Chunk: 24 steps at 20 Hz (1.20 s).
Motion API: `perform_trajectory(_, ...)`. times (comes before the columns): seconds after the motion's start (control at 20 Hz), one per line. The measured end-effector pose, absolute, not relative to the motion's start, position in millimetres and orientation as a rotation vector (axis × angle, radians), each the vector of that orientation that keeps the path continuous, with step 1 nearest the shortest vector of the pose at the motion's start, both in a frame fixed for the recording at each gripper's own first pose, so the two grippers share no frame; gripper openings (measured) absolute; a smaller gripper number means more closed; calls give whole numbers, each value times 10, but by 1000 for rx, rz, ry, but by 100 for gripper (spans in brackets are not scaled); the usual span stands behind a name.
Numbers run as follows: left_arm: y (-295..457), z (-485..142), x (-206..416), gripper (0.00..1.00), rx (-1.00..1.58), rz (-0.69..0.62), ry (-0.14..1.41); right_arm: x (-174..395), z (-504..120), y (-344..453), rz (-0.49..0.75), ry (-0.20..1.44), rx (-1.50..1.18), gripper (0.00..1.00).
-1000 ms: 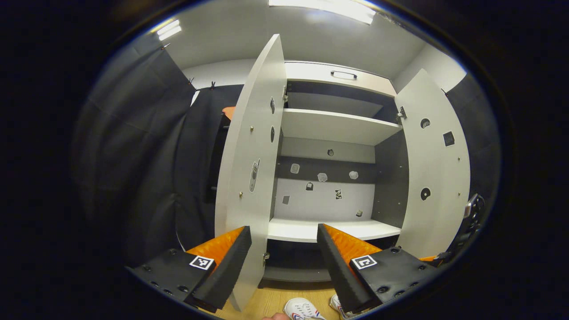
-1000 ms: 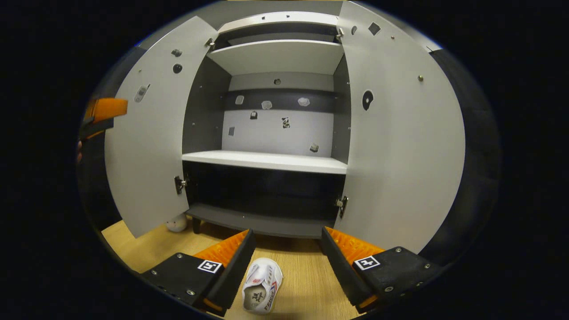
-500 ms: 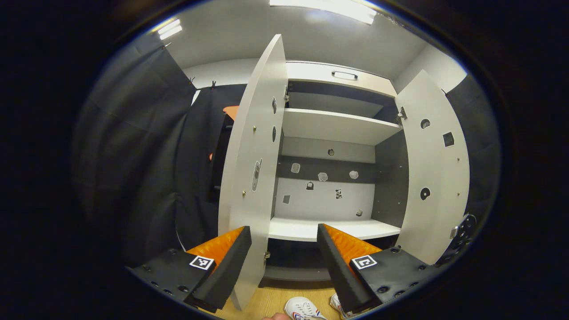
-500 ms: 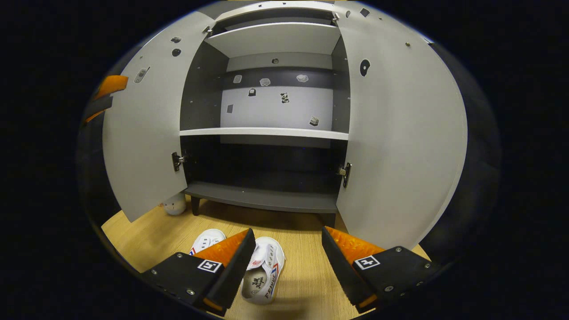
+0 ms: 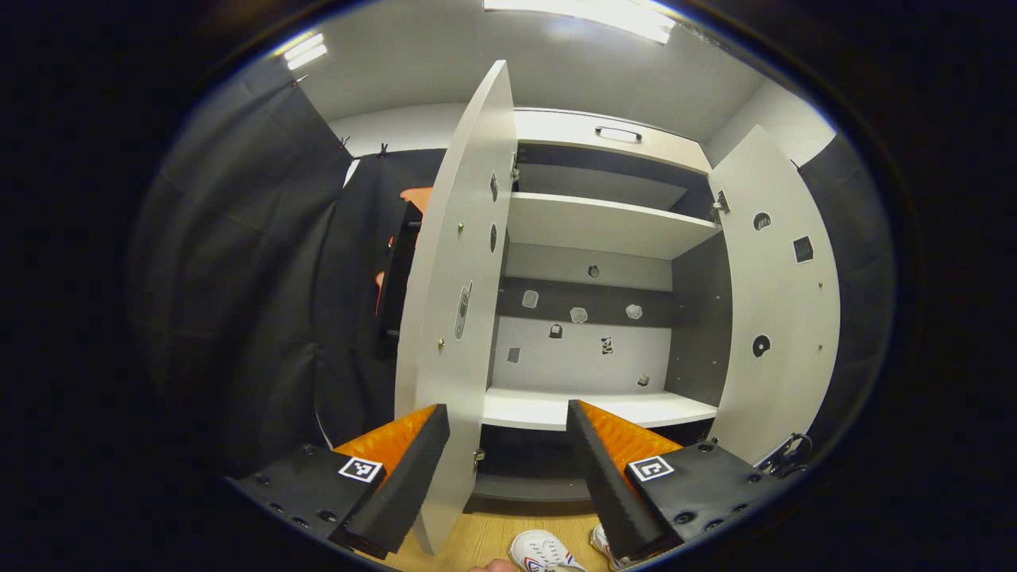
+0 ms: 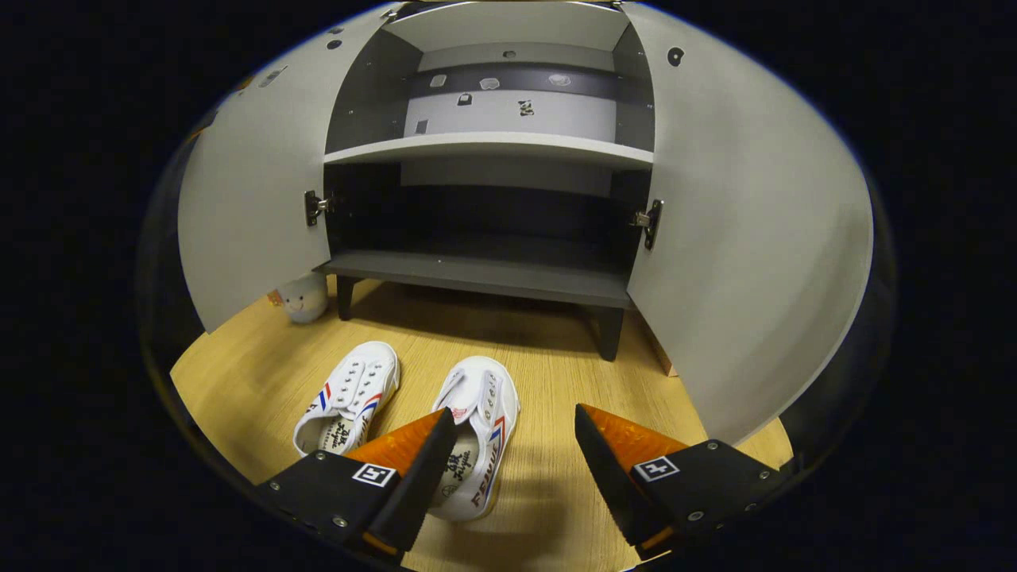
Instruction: Grab one shoe with the right hand and put it into the shoe cabinet, grab the other shoe with the left hand and put it into the shoe cabinet; then close the right door with the right hand and the left door with the left hand.
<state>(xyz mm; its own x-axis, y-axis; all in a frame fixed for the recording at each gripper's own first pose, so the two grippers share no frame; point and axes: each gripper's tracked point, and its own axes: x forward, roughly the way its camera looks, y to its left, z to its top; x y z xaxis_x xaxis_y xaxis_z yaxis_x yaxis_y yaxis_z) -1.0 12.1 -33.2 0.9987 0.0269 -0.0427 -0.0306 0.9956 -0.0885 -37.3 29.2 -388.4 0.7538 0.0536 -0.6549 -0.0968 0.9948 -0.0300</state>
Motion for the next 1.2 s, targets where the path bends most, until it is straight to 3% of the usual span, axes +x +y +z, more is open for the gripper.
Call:
perform_trajectory(0.55, 146, -344, 17, 96, -91, 30, 46, -343, -3845, 191, 57, 698, -49, 93)
perform_trajectory(0.9, 112, -401, -6, 96, -82, 24, 61, -416, -4373, 254, 107, 798, -143, 92)
perform_trajectory(1.2, 169, -374, -22, 96, -69, 36, 57, -154, -4698, 254, 106, 827, -109, 83)
